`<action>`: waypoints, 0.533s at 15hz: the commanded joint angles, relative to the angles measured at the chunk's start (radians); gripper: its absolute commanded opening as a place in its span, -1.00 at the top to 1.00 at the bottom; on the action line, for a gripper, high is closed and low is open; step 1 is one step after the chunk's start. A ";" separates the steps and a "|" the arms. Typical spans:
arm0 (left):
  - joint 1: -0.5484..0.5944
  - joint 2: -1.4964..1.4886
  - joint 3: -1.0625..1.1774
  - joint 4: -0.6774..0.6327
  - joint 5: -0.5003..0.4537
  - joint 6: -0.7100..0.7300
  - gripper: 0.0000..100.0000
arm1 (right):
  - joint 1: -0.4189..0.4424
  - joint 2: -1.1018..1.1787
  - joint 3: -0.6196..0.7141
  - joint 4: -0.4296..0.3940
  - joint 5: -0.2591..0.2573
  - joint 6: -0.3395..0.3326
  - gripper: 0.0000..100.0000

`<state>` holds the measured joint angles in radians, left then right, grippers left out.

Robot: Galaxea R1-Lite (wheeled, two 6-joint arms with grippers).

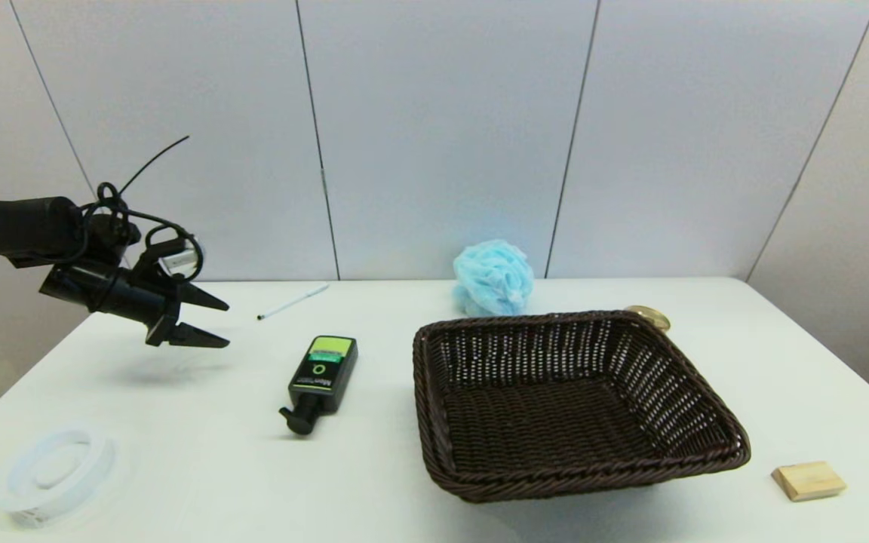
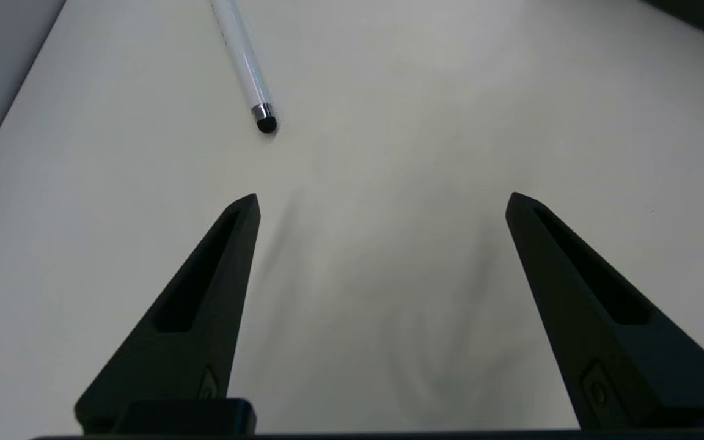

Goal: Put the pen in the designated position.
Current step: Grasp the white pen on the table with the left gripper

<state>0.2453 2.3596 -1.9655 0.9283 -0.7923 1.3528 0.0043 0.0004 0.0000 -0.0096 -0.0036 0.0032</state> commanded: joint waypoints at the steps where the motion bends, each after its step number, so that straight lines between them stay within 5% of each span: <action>1: -0.044 0.017 -0.003 0.004 -0.010 0.000 -1.00 | 0.000 0.001 0.002 0.000 -0.001 0.000 -1.00; 8: -0.136 0.046 -0.006 -0.146 -0.008 -0.175 -1.00 | 0.000 0.001 0.002 0.000 -0.001 0.000 -1.00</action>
<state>0.1298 2.3896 -1.9711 0.8274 -0.7981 1.2189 0.0043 0.0004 0.0000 -0.0100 -0.0036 0.0028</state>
